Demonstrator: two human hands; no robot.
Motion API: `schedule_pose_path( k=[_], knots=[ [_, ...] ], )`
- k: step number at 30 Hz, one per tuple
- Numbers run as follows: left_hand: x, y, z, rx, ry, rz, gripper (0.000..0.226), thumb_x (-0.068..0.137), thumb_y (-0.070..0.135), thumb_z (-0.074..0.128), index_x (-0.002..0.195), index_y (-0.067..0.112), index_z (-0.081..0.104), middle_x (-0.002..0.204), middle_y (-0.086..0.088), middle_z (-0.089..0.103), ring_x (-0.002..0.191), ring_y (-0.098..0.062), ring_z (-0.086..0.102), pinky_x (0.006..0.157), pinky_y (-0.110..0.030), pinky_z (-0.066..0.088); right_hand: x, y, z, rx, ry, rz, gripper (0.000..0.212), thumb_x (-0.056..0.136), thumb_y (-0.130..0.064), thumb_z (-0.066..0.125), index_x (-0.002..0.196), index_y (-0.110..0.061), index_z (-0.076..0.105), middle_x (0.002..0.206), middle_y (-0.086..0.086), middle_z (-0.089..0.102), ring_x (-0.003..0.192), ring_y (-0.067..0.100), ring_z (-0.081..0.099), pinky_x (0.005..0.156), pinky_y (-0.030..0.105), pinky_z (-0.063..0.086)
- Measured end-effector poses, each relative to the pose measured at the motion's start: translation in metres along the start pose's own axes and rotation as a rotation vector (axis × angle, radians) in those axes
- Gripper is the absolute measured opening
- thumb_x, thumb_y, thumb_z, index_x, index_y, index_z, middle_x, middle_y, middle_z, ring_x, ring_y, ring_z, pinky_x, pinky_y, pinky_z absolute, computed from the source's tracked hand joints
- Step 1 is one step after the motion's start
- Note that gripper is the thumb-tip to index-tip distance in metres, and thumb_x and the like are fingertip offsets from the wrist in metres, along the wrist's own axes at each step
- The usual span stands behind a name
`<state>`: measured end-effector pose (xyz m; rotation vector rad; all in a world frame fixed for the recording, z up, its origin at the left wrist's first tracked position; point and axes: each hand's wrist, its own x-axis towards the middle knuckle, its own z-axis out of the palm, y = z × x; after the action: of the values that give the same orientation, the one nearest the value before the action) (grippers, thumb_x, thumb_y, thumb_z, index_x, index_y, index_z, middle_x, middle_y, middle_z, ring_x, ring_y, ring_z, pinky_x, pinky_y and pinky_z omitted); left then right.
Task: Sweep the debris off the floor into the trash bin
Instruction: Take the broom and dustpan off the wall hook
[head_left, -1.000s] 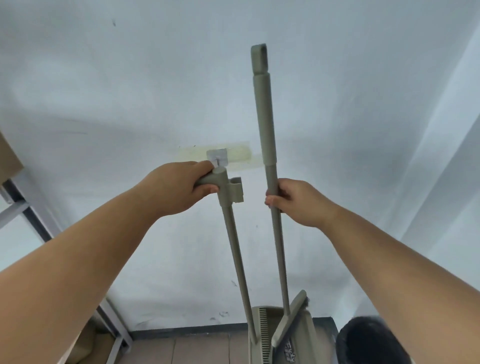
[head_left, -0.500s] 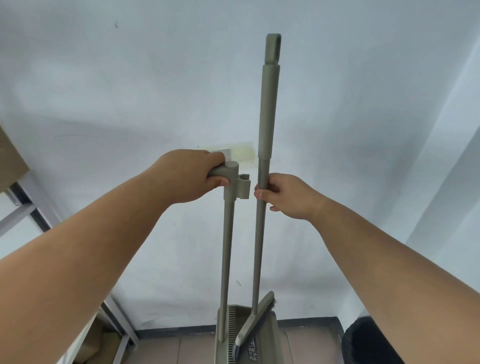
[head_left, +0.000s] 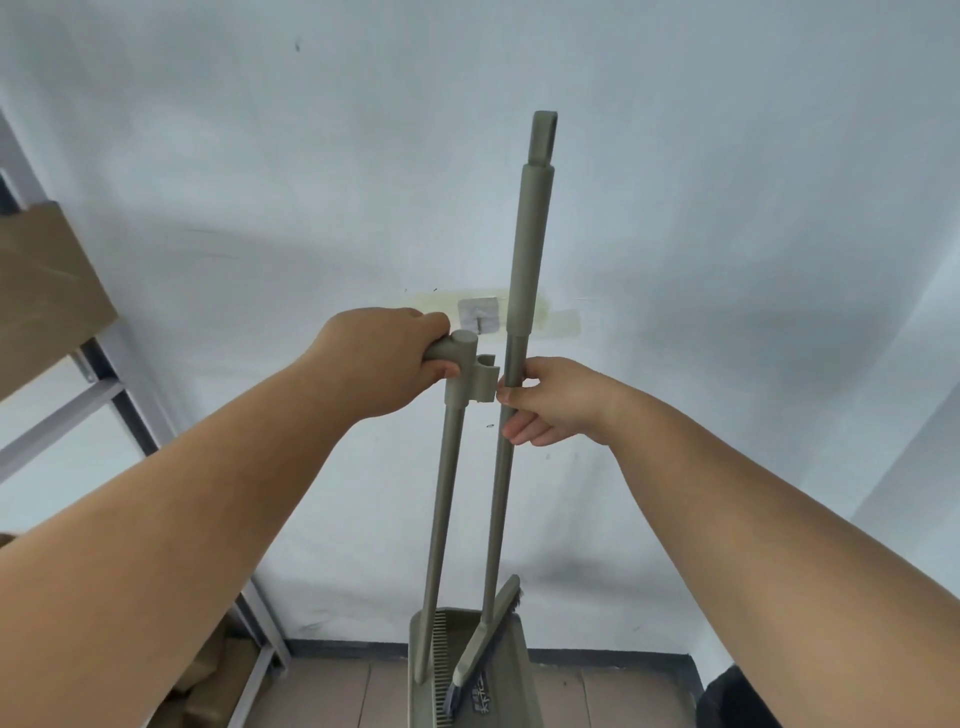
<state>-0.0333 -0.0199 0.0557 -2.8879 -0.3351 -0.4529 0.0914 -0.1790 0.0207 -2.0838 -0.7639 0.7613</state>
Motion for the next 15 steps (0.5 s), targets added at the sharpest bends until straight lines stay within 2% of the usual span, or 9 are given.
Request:
schedule_pose_path(
  k=[3,5,7,10,13,15],
  knots=[
    [-0.005,0.0,0.002,0.007,0.006,-0.028,0.03,0.091,0.05,0.039,0.101,0.022,0.047,0.082,0.008,0.046,0.073,-0.019,0.047,0.061,-0.029,0.035,0.001,-0.004,0.003,0.211,-0.071,0.082,0.02,0.096,-0.015,0.053,0.115,-0.012,0.057,0.099,0.021,0.069,0.093,0.032,0.069,0.086,0.037,0.056],
    [-0.008,0.001,0.004,0.008,0.003,-0.046,0.031,0.091,0.049,0.038,0.102,0.022,0.047,0.083,0.007,0.046,0.073,-0.019,0.047,0.061,-0.029,0.035,0.001,-0.006,0.006,0.343,-0.098,0.162,0.028,0.096,-0.002,0.039,0.118,-0.007,0.056,0.096,0.024,0.066,0.094,0.037,0.065,0.084,0.037,0.055],
    [-0.012,0.002,0.005,0.011,-0.003,-0.062,0.031,0.092,0.049,0.038,0.104,0.022,0.047,0.083,0.007,0.046,0.073,-0.019,0.046,0.061,-0.029,0.036,0.002,-0.007,0.006,0.467,-0.118,0.245,0.038,0.094,0.001,0.026,0.117,-0.003,0.056,0.092,0.027,0.064,0.093,0.04,0.064,0.084,0.04,0.055],
    [-0.017,0.006,0.006,0.018,-0.009,-0.076,0.031,0.092,0.049,0.038,0.105,0.022,0.046,0.084,0.007,0.045,0.072,-0.02,0.045,0.06,-0.03,0.036,0.002,-0.008,0.004,0.634,-0.143,0.375,0.036,0.097,-0.014,0.029,0.108,-0.001,0.06,0.097,0.033,0.062,0.086,0.043,0.066,0.083,0.045,0.057],
    [-0.022,0.009,0.006,0.019,-0.01,-0.097,0.03,0.092,0.048,0.038,0.104,0.022,0.046,0.084,0.007,0.045,0.073,-0.02,0.045,0.06,-0.029,0.035,0.001,-0.005,0.005,0.673,-0.143,0.453,0.04,0.093,-0.039,0.05,0.106,-0.002,0.059,0.102,0.024,0.059,0.069,0.036,0.069,0.057,0.037,0.062],
    [-0.026,0.01,0.006,0.018,-0.008,-0.117,0.03,0.092,0.048,0.038,0.103,0.022,0.047,0.084,0.006,0.046,0.073,-0.02,0.046,0.06,-0.029,0.035,-0.001,-0.001,0.008,0.68,-0.144,0.461,0.04,0.088,-0.041,0.06,0.105,-0.005,0.059,0.102,0.015,0.054,0.066,0.032,0.067,0.048,0.033,0.06]
  ],
)
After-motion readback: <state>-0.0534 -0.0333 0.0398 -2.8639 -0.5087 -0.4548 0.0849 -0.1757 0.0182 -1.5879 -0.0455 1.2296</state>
